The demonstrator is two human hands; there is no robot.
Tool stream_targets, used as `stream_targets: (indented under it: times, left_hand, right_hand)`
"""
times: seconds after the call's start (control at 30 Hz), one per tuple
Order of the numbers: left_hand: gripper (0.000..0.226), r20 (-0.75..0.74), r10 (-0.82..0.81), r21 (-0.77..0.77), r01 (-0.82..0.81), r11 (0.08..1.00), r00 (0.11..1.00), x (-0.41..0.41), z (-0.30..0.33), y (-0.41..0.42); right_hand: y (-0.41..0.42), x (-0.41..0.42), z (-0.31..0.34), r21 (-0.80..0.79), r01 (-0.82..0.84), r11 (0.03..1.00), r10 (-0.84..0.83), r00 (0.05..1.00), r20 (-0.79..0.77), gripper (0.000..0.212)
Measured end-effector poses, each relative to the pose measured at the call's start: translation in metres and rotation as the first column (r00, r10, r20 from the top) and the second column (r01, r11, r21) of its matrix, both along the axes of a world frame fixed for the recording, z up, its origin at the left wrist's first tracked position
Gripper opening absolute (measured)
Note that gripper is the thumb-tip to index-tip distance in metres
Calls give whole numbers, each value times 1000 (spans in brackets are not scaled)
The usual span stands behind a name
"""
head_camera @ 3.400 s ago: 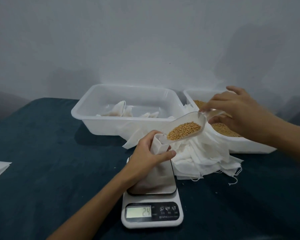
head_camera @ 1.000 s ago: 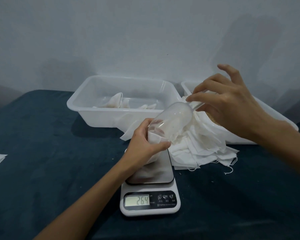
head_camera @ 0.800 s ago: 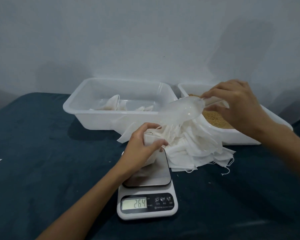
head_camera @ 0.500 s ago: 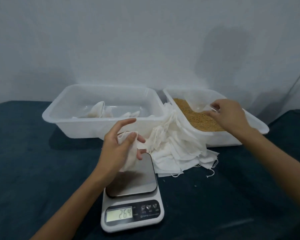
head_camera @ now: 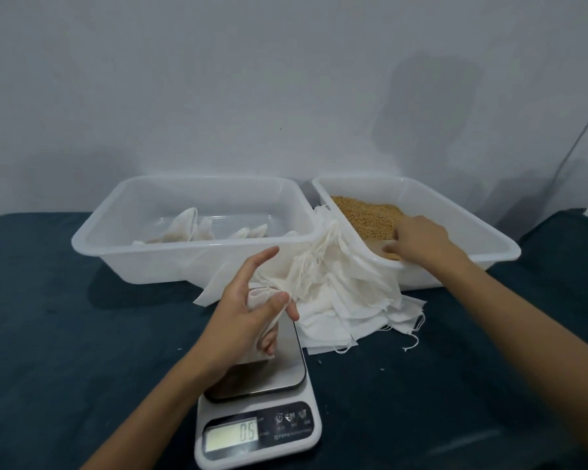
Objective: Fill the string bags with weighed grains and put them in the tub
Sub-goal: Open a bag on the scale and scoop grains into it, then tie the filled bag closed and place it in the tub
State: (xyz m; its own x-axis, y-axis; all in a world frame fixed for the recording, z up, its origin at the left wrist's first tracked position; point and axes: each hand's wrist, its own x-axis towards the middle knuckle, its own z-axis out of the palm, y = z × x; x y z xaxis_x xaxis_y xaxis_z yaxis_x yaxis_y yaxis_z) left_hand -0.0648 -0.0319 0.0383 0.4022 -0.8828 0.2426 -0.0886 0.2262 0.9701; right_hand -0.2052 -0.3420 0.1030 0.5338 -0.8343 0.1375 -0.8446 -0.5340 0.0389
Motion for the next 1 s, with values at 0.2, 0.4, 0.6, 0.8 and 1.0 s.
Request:
stream_targets:
  times: [0.2, 0.4, 0.6, 0.8, 1.0]
  left_hand:
    - [79, 81, 34, 7, -35, 999, 996, -2, 3, 4]
    - [83, 103, 49, 25, -52, 998, 993, -1, 5, 6]
    - [85, 96, -9, 29, 6, 1000, 995, 2, 2, 4]
    - [69, 50, 34, 21, -35, 999, 998, 7, 0, 3]
    - [16, 44, 91, 101, -95, 990, 995, 8, -1, -5]
  right_hand:
    - [94, 4, 5, -188, -450, 873, 474, 692, 544, 14]
    - [180, 24, -26, 383, -838, 389, 309, 510, 803, 27]
    - [171, 36, -30, 413, -886, 213, 85, 437, 895, 7]
    - [158, 49, -50, 313, -949, -28, -350, 303, 886, 12]
    - [146, 57, -62, 216, -975, -50, -701, 188, 688, 15]
